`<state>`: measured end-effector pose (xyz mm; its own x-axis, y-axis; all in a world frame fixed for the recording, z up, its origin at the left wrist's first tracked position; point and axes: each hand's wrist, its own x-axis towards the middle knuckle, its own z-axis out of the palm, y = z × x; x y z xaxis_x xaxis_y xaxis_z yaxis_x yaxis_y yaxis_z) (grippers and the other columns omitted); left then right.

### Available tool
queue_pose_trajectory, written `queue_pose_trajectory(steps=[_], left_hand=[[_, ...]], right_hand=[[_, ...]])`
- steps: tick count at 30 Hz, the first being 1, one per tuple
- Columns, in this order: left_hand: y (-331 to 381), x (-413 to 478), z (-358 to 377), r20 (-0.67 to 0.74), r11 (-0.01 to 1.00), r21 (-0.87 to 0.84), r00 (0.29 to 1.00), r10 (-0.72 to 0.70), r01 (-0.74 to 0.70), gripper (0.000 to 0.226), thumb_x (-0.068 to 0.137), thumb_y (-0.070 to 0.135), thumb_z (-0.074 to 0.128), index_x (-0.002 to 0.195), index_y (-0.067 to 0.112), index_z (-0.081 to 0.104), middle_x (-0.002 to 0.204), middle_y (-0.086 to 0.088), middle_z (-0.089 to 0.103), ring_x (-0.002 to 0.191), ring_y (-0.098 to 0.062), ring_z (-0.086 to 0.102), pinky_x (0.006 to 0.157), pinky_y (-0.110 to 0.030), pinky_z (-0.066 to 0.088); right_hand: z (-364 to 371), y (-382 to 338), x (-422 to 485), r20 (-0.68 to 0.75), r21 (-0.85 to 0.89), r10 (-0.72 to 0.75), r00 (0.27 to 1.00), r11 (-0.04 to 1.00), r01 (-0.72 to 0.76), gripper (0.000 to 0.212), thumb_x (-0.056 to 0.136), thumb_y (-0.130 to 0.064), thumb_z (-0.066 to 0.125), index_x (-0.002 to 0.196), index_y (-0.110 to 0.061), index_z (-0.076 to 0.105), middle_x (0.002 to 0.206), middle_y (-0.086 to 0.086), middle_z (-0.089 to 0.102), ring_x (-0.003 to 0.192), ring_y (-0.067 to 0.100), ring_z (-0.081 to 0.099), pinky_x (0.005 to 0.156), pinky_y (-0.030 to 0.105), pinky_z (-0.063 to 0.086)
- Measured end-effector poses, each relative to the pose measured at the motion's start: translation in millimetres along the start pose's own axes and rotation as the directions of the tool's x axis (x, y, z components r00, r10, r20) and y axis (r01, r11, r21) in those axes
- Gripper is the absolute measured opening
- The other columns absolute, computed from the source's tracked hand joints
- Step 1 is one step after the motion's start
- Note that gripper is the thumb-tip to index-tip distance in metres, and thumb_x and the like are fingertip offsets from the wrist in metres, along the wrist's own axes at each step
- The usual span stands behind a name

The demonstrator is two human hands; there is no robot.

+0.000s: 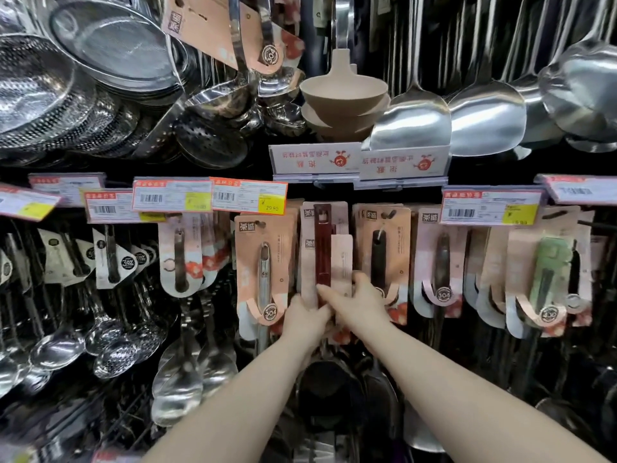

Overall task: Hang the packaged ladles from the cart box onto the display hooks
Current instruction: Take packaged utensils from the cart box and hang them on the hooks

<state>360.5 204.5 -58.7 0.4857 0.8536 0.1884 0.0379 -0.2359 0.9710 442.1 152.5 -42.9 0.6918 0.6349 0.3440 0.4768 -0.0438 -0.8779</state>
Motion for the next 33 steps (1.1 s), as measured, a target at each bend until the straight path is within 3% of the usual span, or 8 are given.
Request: queue_pose_trajectory(steps=[9,13,18,22,25,27,31,33], left_hand=[[-8,1,1,-0.002,0.992,-0.087,0.996,-0.087,0.086,0.055,0.080,0.026,0.064,0.124,0.003,0.041,0.103,-0.018,0.064,0.082,-0.026,0.066,0.059,-0.031,0.054],[-6,-1,-1,0.043,0.992,-0.034,0.992,-0.123,0.124,0.069,0.084,0.026,0.059,0.137,0.005,0.020,0.111,-0.010,0.054,0.077,-0.016,0.057,0.048,-0.019,0.047],[-7,-10,-7,0.140,0.987,0.014,0.977,-0.162,0.162,0.082,0.086,0.027,0.057,0.146,0.017,0.003,0.133,-0.014,0.047,0.100,-0.022,0.055,0.072,-0.029,0.048],[-8,-16,-10,0.152,0.991,-0.027,0.981,-0.123,0.128,0.069,0.085,0.022,0.059,0.140,0.015,0.019,0.101,-0.004,0.060,0.080,-0.013,0.062,0.059,-0.025,0.053],[-8,-17,-10,0.160,0.994,-0.047,0.983,-0.087,0.096,0.063,0.083,0.016,0.058,0.139,0.017,0.029,0.110,-0.009,0.064,0.090,-0.019,0.066,0.071,-0.033,0.059],[-6,-20,-12,0.167,0.995,-0.067,0.984,-0.058,0.070,0.063,0.082,0.016,0.059,0.139,0.019,0.030,0.115,-0.009,0.063,0.087,-0.015,0.066,0.061,-0.025,0.057],[-2,-29,-17,0.194,0.995,-0.039,0.978,-0.078,0.087,0.081,0.084,0.022,0.059,0.147,0.021,0.008,0.106,0.000,0.061,0.081,-0.009,0.061,0.065,-0.025,0.054],[-1,-34,-19,0.207,0.994,-0.032,0.974,-0.093,0.102,0.089,0.085,0.022,0.059,0.147,0.021,-0.005,0.123,-0.004,0.056,0.099,-0.016,0.059,0.081,-0.031,0.053]], right_hand=[[3,3,-7,-0.023,-0.097,-0.108,0.994,0.990,0.106,0.044,0.076,-0.049,0.065,0.106,-0.018,0.058,0.098,-0.004,0.062,0.093,0.014,0.059,0.066,0.023,0.043],[0,2,-15,-0.026,-0.107,-0.095,0.995,0.990,0.092,0.046,0.076,-0.048,0.066,0.109,-0.018,0.058,0.100,-0.003,0.064,0.093,0.015,0.060,0.074,0.027,0.048],[-2,5,-23,-0.013,-0.109,-0.105,0.994,0.989,0.103,0.026,0.079,-0.044,0.066,0.096,-0.029,0.055,0.086,-0.015,0.060,0.085,0.009,0.059,0.062,0.018,0.044],[-3,4,-28,-0.001,-0.125,-0.079,0.997,0.989,0.078,0.033,0.080,-0.042,0.065,0.106,-0.022,0.058,0.101,-0.004,0.065,0.094,0.014,0.061,0.079,0.030,0.052],[-3,2,-29,0.015,-0.154,-0.073,0.997,0.985,0.074,0.033,0.081,-0.037,0.065,0.108,-0.020,0.058,0.103,-0.002,0.063,0.095,0.015,0.060,0.083,0.032,0.051],[-4,1,-30,0.016,-0.175,-0.072,0.997,0.982,0.074,0.032,0.081,-0.037,0.065,0.108,-0.021,0.058,0.099,-0.005,0.063,0.092,0.014,0.059,0.080,0.031,0.051],[-4,-2,-33,0.007,-0.205,-0.066,0.998,0.977,0.066,0.036,0.082,-0.038,0.064,0.110,-0.017,0.058,0.104,0.000,0.064,0.096,0.017,0.060,0.079,0.030,0.049],[-4,-3,-34,-0.001,-0.234,-0.064,0.998,0.970,0.062,0.036,0.083,-0.038,0.063,0.109,-0.015,0.058,0.107,0.003,0.063,0.100,0.020,0.059,0.078,0.030,0.046]])
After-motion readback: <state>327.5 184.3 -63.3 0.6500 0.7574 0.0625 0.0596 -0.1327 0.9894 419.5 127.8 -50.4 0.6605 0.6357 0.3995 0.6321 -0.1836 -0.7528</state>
